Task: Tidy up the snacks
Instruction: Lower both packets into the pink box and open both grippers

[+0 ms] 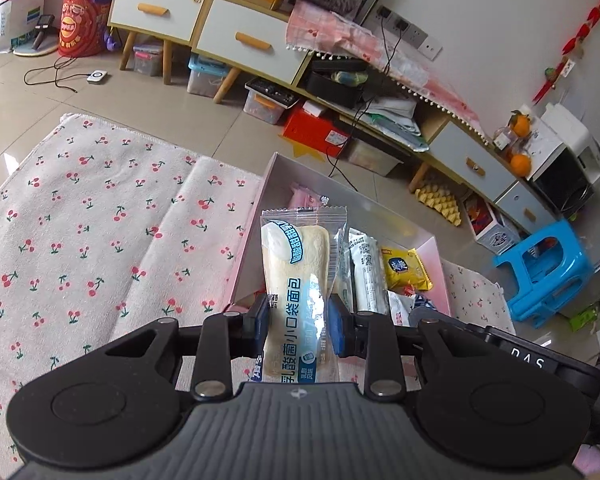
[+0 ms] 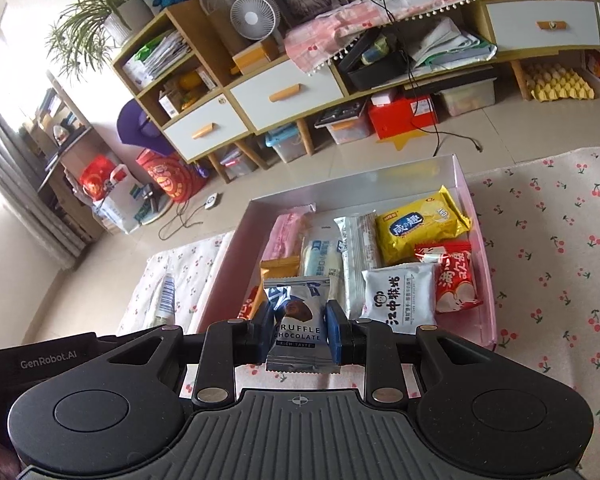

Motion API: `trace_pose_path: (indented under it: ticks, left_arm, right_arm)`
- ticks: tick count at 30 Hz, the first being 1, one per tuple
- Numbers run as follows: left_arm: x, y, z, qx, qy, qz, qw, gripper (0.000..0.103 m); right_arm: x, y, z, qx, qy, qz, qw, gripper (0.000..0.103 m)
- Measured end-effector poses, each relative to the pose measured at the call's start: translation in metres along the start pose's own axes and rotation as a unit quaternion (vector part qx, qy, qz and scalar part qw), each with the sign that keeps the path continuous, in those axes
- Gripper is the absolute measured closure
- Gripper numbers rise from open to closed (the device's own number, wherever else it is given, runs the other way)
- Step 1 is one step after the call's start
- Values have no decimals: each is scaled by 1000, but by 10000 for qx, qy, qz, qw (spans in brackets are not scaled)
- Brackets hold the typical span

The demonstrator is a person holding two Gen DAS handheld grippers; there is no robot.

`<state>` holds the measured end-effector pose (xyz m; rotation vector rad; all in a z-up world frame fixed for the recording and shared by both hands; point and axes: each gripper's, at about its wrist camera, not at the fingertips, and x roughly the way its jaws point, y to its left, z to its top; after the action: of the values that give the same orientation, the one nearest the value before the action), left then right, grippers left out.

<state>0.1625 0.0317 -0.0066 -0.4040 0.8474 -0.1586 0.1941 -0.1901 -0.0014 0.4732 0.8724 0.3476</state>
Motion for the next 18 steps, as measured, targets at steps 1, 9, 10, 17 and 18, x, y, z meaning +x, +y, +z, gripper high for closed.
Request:
trace_pose_path:
  ticks: [1,9,10,17,18]
  left_arm:
    - [2,-1,3,49,-25,10,10000,75]
    - [34,-5,19,428,-29,195,9989,75]
    - [38,-6,21,456,-22,208,9987,75]
    - [57,-19,27,852,-77,405,9955,75]
    - [58,-22,27,902,-85,454,9949,75]
  right_arm:
    - [4,-1,1,71,35,32,10000,77]
    - [21,-17,2,392,196,122,9990,74]
    - [21,-20,1,411,216,188,9987,72]
    - [23,-23,2,466,267,319,9981,64]
    - [23,-22,2,457,256,313,9981,62]
